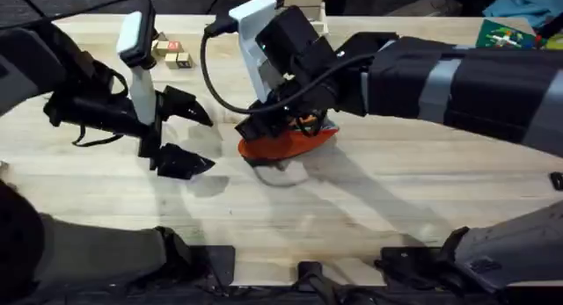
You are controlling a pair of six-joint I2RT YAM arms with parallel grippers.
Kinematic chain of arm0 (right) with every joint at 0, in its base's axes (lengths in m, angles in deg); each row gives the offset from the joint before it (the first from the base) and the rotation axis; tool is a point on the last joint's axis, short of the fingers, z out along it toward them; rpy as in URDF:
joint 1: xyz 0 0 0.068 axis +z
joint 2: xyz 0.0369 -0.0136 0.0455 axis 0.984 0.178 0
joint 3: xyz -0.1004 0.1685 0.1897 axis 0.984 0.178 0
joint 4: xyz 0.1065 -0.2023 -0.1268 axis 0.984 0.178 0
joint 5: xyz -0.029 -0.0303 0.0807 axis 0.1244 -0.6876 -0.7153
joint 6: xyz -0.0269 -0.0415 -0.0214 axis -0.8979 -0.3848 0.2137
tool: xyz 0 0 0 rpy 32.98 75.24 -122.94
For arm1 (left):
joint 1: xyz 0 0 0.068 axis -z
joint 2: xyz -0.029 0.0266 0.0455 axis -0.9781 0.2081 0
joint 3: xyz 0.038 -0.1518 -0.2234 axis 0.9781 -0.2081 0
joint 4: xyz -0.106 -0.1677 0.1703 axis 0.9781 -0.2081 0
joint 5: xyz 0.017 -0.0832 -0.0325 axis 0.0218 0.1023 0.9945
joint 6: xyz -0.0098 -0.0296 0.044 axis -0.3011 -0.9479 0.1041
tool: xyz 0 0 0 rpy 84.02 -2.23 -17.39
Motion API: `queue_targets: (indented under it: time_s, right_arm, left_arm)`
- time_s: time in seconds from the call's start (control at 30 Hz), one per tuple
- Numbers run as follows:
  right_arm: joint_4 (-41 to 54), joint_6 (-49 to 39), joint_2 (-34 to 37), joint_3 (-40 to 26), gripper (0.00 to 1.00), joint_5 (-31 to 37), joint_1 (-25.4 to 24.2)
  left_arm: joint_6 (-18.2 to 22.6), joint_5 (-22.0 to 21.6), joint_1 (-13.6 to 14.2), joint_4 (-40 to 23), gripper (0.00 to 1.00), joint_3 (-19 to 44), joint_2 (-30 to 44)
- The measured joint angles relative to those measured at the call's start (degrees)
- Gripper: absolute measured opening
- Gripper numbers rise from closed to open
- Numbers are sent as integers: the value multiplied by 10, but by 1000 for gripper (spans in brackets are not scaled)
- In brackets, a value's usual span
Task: Unzip the bag, pick up the pens from the table one at a time and place them inside, then zip the bag closed.
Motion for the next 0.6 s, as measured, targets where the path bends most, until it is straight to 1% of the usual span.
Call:
queue_targets:
  time_s: [0.1,0.23,0.27,0.6]
  right_arm:
    - [0,1,0,0,146,-3,2]
    - [0,2,0,0,55,-3,2]
    - [0,2,0,0,42,-3,2]
    - [0,2,0,-1,31,-3,2]
  left_arm:
    - [0,0,0,0,993,0,0]
    - [0,0,0,0,993,0,0]
    - [0,0,0,0,993,0,0]
    - [0,0,0,0,993,0,0]
